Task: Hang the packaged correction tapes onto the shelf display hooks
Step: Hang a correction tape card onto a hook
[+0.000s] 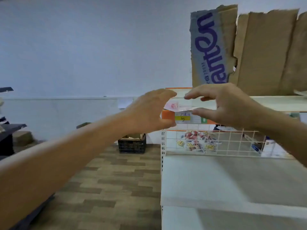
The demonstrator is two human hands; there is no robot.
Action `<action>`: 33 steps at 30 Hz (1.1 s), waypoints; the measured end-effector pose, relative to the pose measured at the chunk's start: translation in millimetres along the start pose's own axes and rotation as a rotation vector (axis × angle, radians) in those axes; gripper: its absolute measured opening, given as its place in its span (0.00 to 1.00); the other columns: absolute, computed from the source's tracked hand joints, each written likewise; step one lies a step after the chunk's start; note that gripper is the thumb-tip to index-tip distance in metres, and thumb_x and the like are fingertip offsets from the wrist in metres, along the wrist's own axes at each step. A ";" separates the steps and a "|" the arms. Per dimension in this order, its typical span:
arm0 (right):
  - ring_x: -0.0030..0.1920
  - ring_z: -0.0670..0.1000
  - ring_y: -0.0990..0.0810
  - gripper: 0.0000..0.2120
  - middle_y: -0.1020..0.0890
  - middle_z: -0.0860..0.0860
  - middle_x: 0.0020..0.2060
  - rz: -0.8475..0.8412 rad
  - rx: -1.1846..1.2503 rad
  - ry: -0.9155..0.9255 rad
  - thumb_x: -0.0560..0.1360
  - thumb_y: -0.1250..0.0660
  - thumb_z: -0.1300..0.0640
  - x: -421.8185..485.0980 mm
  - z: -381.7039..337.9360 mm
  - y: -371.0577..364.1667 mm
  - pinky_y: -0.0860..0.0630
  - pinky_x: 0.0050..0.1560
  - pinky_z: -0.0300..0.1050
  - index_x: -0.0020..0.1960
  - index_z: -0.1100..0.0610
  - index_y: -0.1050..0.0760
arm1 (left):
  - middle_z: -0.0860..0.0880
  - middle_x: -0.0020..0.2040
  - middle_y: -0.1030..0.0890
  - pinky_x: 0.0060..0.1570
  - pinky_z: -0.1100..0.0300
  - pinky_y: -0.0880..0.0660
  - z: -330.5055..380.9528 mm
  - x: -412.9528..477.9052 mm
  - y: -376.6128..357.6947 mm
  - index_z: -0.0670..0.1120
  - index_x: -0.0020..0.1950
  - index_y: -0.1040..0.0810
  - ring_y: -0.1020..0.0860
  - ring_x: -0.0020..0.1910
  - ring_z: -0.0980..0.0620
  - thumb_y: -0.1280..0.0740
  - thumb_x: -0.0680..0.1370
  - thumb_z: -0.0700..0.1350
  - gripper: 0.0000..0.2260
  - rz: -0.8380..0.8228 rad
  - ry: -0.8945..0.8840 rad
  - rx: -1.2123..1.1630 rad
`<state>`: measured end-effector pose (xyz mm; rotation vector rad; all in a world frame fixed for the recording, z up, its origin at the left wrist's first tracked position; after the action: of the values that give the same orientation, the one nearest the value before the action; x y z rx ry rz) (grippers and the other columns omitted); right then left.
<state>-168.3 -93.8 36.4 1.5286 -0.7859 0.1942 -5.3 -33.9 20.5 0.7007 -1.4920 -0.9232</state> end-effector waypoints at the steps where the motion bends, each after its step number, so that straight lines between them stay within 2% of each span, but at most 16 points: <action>1: 0.54 0.42 0.25 0.19 0.21 0.46 0.61 0.002 -0.057 -0.029 0.74 0.31 0.51 5.1 7.8 -10.1 0.33 0.51 0.25 0.64 0.51 0.25 | 0.51 0.72 0.32 0.67 0.57 0.35 -0.7 7.0 -9.5 0.48 0.74 0.37 0.32 0.69 0.52 0.30 0.74 0.56 0.32 -0.033 0.016 0.023; 3: 0.62 0.49 0.26 0.20 0.23 0.50 0.64 0.006 -0.144 -0.077 0.75 0.32 0.55 14.8 23.4 -27.0 0.33 0.60 0.35 0.67 0.56 0.27 | 0.50 0.67 0.28 0.62 0.51 0.30 -6.5 18.3 -29.9 0.46 0.70 0.34 0.29 0.65 0.49 0.31 0.74 0.55 0.28 -0.076 0.058 0.081; 5: 0.67 0.52 0.28 0.23 0.25 0.53 0.67 -0.046 -0.190 -0.139 0.76 0.34 0.55 22.8 40.0 -48.3 0.34 0.66 0.43 0.69 0.58 0.30 | 0.49 0.61 0.26 0.54 0.54 0.29 -9.4 27.1 -47.9 0.44 0.66 0.32 0.27 0.60 0.47 0.32 0.75 0.53 0.24 -0.095 0.096 0.095; 7: 0.67 0.55 0.30 0.24 0.27 0.54 0.67 -0.072 -0.200 -0.209 0.76 0.35 0.55 29.0 52.9 -61.1 0.33 0.67 0.48 0.70 0.59 0.33 | 0.49 0.61 0.27 0.48 0.57 0.32 -11.9 34.7 -59.9 0.44 0.65 0.33 0.27 0.58 0.47 0.33 0.76 0.51 0.22 -0.073 0.118 0.103; 8: 0.65 0.55 0.29 0.22 0.26 0.55 0.66 -0.073 -0.212 -0.217 0.76 0.37 0.54 31.7 57.3 -67.0 0.32 0.65 0.49 0.69 0.59 0.32 | 0.49 0.62 0.27 0.48 0.57 0.32 -11.4 36.5 -63.0 0.44 0.67 0.34 0.27 0.58 0.47 0.33 0.76 0.51 0.23 -0.060 0.110 0.112; 11: 0.51 0.55 0.25 0.11 0.22 0.55 0.53 -0.047 -0.244 -0.224 0.79 0.42 0.54 34.9 64.0 -82.4 0.29 0.52 0.50 0.56 0.58 0.29 | 0.48 0.69 0.30 0.52 0.55 0.30 -12.3 39.1 -76.2 0.45 0.73 0.38 0.27 0.60 0.46 0.34 0.78 0.50 0.26 -0.049 0.111 0.106; 13: 0.44 0.55 0.25 0.09 0.21 0.56 0.47 0.022 -0.260 -0.206 0.80 0.46 0.55 34.7 67.4 -86.5 0.29 0.46 0.50 0.49 0.57 0.29 | 0.48 0.71 0.31 0.49 0.57 0.32 -12.0 37.5 -79.1 0.45 0.73 0.39 0.26 0.61 0.45 0.35 0.78 0.50 0.26 -0.005 0.124 0.108; 18: 0.41 0.54 0.25 0.11 0.18 0.55 0.45 0.157 -0.241 -0.158 0.78 0.45 0.59 34.0 73.1 -89.3 0.36 0.39 0.44 0.50 0.58 0.24 | 0.50 0.69 0.28 0.50 0.56 0.31 -9.9 31.3 -76.4 0.45 0.73 0.37 0.25 0.60 0.45 0.35 0.78 0.51 0.25 0.079 0.132 0.122; 20: 0.43 0.55 0.24 0.12 0.17 0.55 0.46 0.202 -0.237 -0.119 0.79 0.44 0.59 31.6 70.8 -88.8 0.35 0.39 0.44 0.53 0.57 0.23 | 0.50 0.66 0.25 0.48 0.55 0.30 -10.5 27.7 -74.6 0.46 0.71 0.34 0.24 0.57 0.44 0.35 0.78 0.50 0.23 0.127 0.129 0.100; 23: 0.48 0.59 0.20 0.13 0.16 0.56 0.49 0.319 -0.177 -0.032 0.78 0.40 0.60 23.1 59.3 -86.2 0.26 0.44 0.49 0.59 0.58 0.21 | 0.50 0.64 0.23 0.49 0.53 0.26 -11.7 16.2 -70.0 0.47 0.71 0.33 0.23 0.56 0.45 0.35 0.78 0.48 0.22 0.201 0.121 0.070; 26: 0.44 0.57 0.17 0.12 0.15 0.55 0.45 0.453 -0.121 0.125 0.75 0.36 0.62 10.7 38.2 -83.4 0.23 0.41 0.46 0.57 0.58 0.20 | 0.48 0.64 0.22 0.54 0.50 0.24 -14.4 -1.3 -62.6 0.46 0.71 0.30 0.22 0.59 0.45 0.33 0.77 0.44 0.22 0.302 0.100 0.050; 28: 0.45 0.56 0.16 0.12 0.15 0.55 0.46 0.499 -0.149 0.212 0.75 0.38 0.61 3.8 25.7 -85.7 0.21 0.44 0.46 0.56 0.60 0.20 | 0.46 0.62 0.20 0.53 0.48 0.22 -16.1 -15.4 -61.0 0.44 0.69 0.28 0.20 0.57 0.44 0.30 0.75 0.41 0.22 0.394 0.074 0.050; 31: 0.51 0.56 0.17 0.12 0.16 0.57 0.50 0.573 -0.182 0.313 0.75 0.37 0.62 -7.9 8.5 -95.5 0.22 0.54 0.47 0.56 0.63 0.20 | 0.47 0.57 0.18 0.49 0.53 0.21 -15.7 -39.2 -65.0 0.44 0.67 0.27 0.19 0.52 0.47 0.29 0.72 0.38 0.23 0.556 0.068 0.002; 33: 0.54 0.56 0.17 0.12 0.16 0.57 0.52 0.620 -0.173 0.359 0.74 0.34 0.64 -17.9 -1.8 -104.2 0.22 0.56 0.50 0.56 0.63 0.19 | 0.51 0.56 0.19 0.49 0.62 0.24 -12.2 -55.5 -66.5 0.46 0.65 0.27 0.21 0.48 0.55 0.31 0.71 0.37 0.22 0.683 0.084 -0.055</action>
<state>-121.0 -94.2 -58.2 1.0093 -0.9365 0.8142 8.8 -22.4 -65.1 0.1524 -1.4773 -0.4010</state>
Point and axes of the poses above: each hand's wrist, its own x-axis towards the middle knuckle, its own y-axis out of the back of the hand, z = x × y, the point moved 4 cm from there along x, towards the middle knuckle
